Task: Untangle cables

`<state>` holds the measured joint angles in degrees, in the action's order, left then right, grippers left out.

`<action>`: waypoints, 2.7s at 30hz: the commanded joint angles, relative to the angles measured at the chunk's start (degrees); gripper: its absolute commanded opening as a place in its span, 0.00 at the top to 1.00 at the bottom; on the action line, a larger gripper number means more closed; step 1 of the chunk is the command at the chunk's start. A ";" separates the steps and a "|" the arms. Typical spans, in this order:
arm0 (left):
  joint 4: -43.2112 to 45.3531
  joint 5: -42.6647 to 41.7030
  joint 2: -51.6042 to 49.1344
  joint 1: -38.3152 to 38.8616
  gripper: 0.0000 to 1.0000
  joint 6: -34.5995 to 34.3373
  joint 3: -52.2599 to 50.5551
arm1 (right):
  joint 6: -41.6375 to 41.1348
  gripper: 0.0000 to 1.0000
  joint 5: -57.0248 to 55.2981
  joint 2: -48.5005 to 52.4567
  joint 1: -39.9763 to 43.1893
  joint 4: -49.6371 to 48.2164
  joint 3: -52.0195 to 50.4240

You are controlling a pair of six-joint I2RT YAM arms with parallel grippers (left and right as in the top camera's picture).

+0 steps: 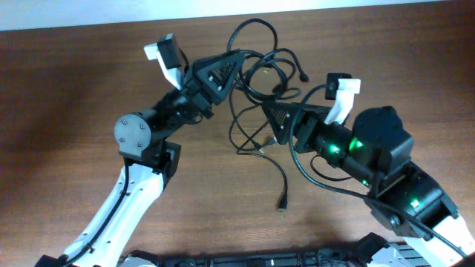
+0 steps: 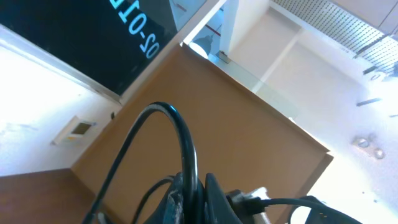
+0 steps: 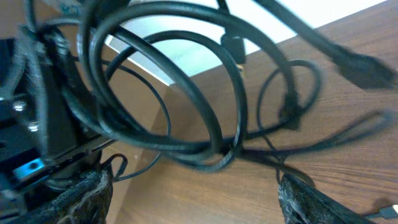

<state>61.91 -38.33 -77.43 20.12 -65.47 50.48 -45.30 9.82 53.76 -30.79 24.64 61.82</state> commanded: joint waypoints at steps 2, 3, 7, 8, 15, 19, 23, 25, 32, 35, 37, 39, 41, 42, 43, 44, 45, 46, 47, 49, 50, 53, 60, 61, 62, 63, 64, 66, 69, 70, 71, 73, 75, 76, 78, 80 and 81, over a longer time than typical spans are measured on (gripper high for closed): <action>0.44 1.49 1.05 1.99 1.00 -1.16 1.38 | -0.66 0.38 0.85 2.75 0.11 -0.48 0.00; 0.44 1.14 1.05 1.99 1.00 -1.16 1.38 | -0.66 0.41 -0.02 2.99 0.11 -0.46 0.00; 0.63 1.07 1.05 1.97 1.00 -1.16 1.38 | -0.66 0.53 -4.09 2.99 0.11 -0.46 0.00; 0.61 1.03 1.05 2.03 1.00 -1.44 1.38 | -0.63 0.56 -4.31 2.97 0.11 -0.46 0.00; 0.61 0.35 1.05 3.52 1.00 -3.10 1.38 | -0.66 0.63 -9.03 2.97 0.11 -0.81 0.00; 0.61 -0.52 1.05 3.52 1.00 -3.80 1.38 | -0.68 0.56 -10.99 2.97 0.11 -1.99 0.00; 0.63 -1.84 1.05 4.79 1.00 -3.98 1.38 | -0.66 0.55 -12.09 2.97 0.11 -3.04 0.00; 0.63 -1.46 1.05 5.92 1.00 -3.98 1.38 | -0.63 0.56 -12.07 2.99 0.11 -2.99 0.00; 3.41 -1.05 1.05 6.25 1.00 -4.83 1.38 | -0.63 0.78 -12.72 4.87 0.11 0.35 0.00; 4.11 -0.59 1.05 6.25 1.00 -4.83 1.38 | -0.59 0.81 -13.57 4.85 0.11 3.10 0.00; 4.09 -0.17 1.05 6.25 1.00 -4.83 1.38 | -0.55 0.91 -13.60 4.85 0.11 5.03 0.00; 4.11 0.24 1.05 6.23 1.00 -4.83 1.38 | 1.64 0.96 -13.60 4.83 0.11 5.90 0.00; 4.09 0.68 1.05 6.10 1.00 -4.81 1.38 | 1.79 0.96 -15.37 4.68 0.11 8.26 0.00; 4.09 0.79 1.05 5.95 1.00 -4.81 1.38 | 1.81 0.96 -16.15 4.59 0.11 9.35 0.00; 4.07 1.14 1.05 5.73 1.00 -4.81 1.38 | 1.99 0.96 -16.94 4.39 0.11 10.49 0.00; 4.07 1.11 1.05 5.33 1.00 -4.81 1.38 | 2.05 0.96 -18.36 4.13 0.11 12.09 0.00; 4.04 1.11 1.05 4.74 1.00 -4.79 1.38 | 4.22 0.96 -18.69 3.80 0.11 12.94 0.00; 4.02 1.11 1.05 4.39 1.00 -4.79 1.38 | 5.51 0.96 -18.69 3.56 0.11 13.20 0.00; 4.02 1.11 1.05 4.00 1.00 -4.79 1.38 | 7.23 0.96 -18.69 3.23 0.11 13.57 0.00; 4.00 1.68 1.05 2.86 1.00 -4.79 1.38 | 12.66 0.96 -18.71 2.08 0.11 15.15 0.00; 4.02 1.79 1.05 2.62 1.00 -4.79 1.38 | 14.99 0.96 -18.69 1.62 0.11 16.13 0.00; 4.02 1.95 1.05 2.47 1.00 -4.79 1.38 | 24.74 0.96 -18.71 0.63 0.11 19.61 0.00; 2.67 2.14 1.03 2.47 1.00 -4.76 1.38 | 41.13 0.96 -18.69 0.59 0.11 21.94 0.02; 2.34 2.21 1.03 2.47 1.00 -3.52 1.38 | 43.52 0.96 -18.67 0.59 0.11 22.36 0.02; 2.29 2.29 1.03 2.47 1.00 -2.73 1.38 | 44.89 0.96 -18.67 0.59 0.11 22.64 0.02; 2.29 2.36 1.03 2.47 1.00 -2.58 1.38 | 46.14 0.95 -18.67 0.59 0.11 23.08 0.02; 2.29 2.38 1.03 2.47 1.00 -2.56 1.38 | 46.95 0.95 -18.67 0.59 0.09 23.56 0.02; 1.40 2.60 1.03 2.47 1.00 -1.95 1.38 | 47.04 0.87 -18.69 0.59 0.07 24.52 0.02; 0.81 2.60 1.03 2.47 1.00 -1.07 1.38 | 46.69 0.65 -18.69 -0.50 0.07 24.41 0.02; 0.37 2.64 1.03 2.47 1.00 -1.07 1.38 | 45.18 0.64 -18.69 -1.64 0.07 23.87 0.02; 0.33 2.56 1.03 2.47 1.00 -1.07 1.38 | 43.69 0.63 -18.69 -3.17 0.07 23.10 0.02; 0.33 2.54 1.03 2.47 1.00 -1.07 1.38 | 43.06 0.44 -18.67 -6.95 0.07 22.01 0.02; 0.35 2.58 1.03 2.47 1.00 -1.07 1.38 | 41.48 0.32 -18.67 -11.06 0.07 21.00 0.02; 0.33 2.58 1.03 2.47 1.00 -1.07 1.38 | 41.35 0.30 -18.62 -13.25 0.07 20.74 0.02; 0.35 2.62 1.03 2.47 1.00 -1.07 1.38 | 40.63 0.27 -18.47 -16.22 0.07 20.57 0.02; 0.37 3.08 1.03 2.47 1.00 -1.07 1.38 | 39.82 0.23 -18.01 -19.52 0.07 20.59 0.02; 0.39 3.41 1.03 2.47 1.00 -1.09 1.38 | 39.82 0.21 -18.01 -19.96 0.07 20.61 0.02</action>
<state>61.91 -36.75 -77.89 22.79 -67.29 50.46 -4.45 -8.12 35.11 -30.89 45.39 61.98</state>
